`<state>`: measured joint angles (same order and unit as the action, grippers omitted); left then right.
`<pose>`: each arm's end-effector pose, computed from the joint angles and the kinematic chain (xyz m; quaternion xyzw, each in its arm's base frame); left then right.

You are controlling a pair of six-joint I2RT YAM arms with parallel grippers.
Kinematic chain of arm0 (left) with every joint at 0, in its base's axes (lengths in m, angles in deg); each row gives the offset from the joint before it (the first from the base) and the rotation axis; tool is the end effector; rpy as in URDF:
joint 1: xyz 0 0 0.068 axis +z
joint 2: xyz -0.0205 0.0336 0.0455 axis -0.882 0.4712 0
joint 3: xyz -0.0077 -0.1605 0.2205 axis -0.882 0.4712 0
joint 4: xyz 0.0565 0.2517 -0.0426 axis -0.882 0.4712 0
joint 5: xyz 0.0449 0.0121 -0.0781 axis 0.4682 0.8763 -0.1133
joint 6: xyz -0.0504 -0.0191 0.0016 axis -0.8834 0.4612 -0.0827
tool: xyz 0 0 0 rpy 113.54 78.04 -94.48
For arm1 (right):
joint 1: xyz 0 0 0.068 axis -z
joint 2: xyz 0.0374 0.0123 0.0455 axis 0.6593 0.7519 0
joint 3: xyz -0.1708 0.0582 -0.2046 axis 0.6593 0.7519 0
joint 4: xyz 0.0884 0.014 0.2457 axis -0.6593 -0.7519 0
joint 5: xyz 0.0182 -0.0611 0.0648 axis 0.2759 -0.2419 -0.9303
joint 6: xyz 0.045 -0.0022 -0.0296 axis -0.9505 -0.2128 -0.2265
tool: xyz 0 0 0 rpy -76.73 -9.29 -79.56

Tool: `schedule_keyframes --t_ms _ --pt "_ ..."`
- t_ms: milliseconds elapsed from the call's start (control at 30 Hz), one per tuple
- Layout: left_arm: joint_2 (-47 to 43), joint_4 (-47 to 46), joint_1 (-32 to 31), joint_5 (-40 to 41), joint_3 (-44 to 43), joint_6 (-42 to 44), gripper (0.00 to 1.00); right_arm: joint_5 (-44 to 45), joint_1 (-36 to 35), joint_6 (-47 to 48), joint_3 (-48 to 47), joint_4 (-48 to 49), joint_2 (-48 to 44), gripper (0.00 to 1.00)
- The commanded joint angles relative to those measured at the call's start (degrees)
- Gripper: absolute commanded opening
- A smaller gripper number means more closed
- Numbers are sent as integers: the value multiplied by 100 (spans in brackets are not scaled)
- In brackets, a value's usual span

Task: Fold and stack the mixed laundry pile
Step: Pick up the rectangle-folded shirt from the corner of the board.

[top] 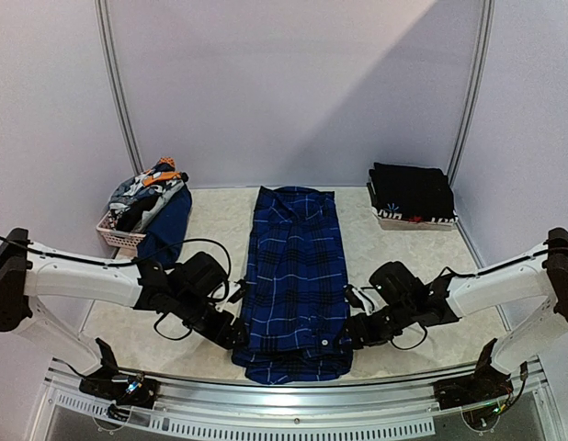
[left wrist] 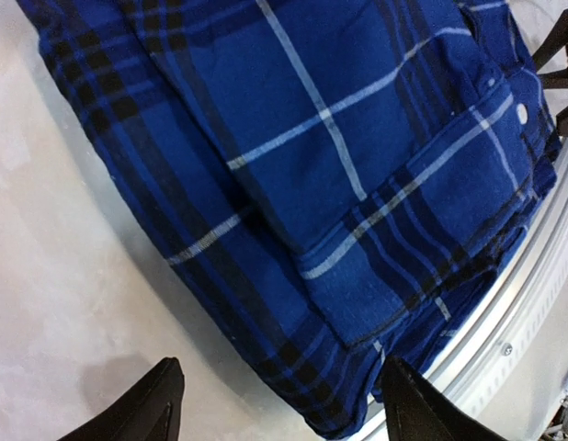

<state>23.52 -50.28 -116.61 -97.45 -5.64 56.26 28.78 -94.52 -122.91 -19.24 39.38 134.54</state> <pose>0.1357 -0.2051 0.1589 0.2367 0.9400 -0.2261 0.0961 0.1389 0.2095 0.1324 -0.1637 0.9204 0.3490 0.0653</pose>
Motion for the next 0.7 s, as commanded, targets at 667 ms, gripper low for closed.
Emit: schedule_keyframes --t_ms 667 --pt "149 -446 -425 -73 248 -331 60 187 -467 -396 262 143 213 26"
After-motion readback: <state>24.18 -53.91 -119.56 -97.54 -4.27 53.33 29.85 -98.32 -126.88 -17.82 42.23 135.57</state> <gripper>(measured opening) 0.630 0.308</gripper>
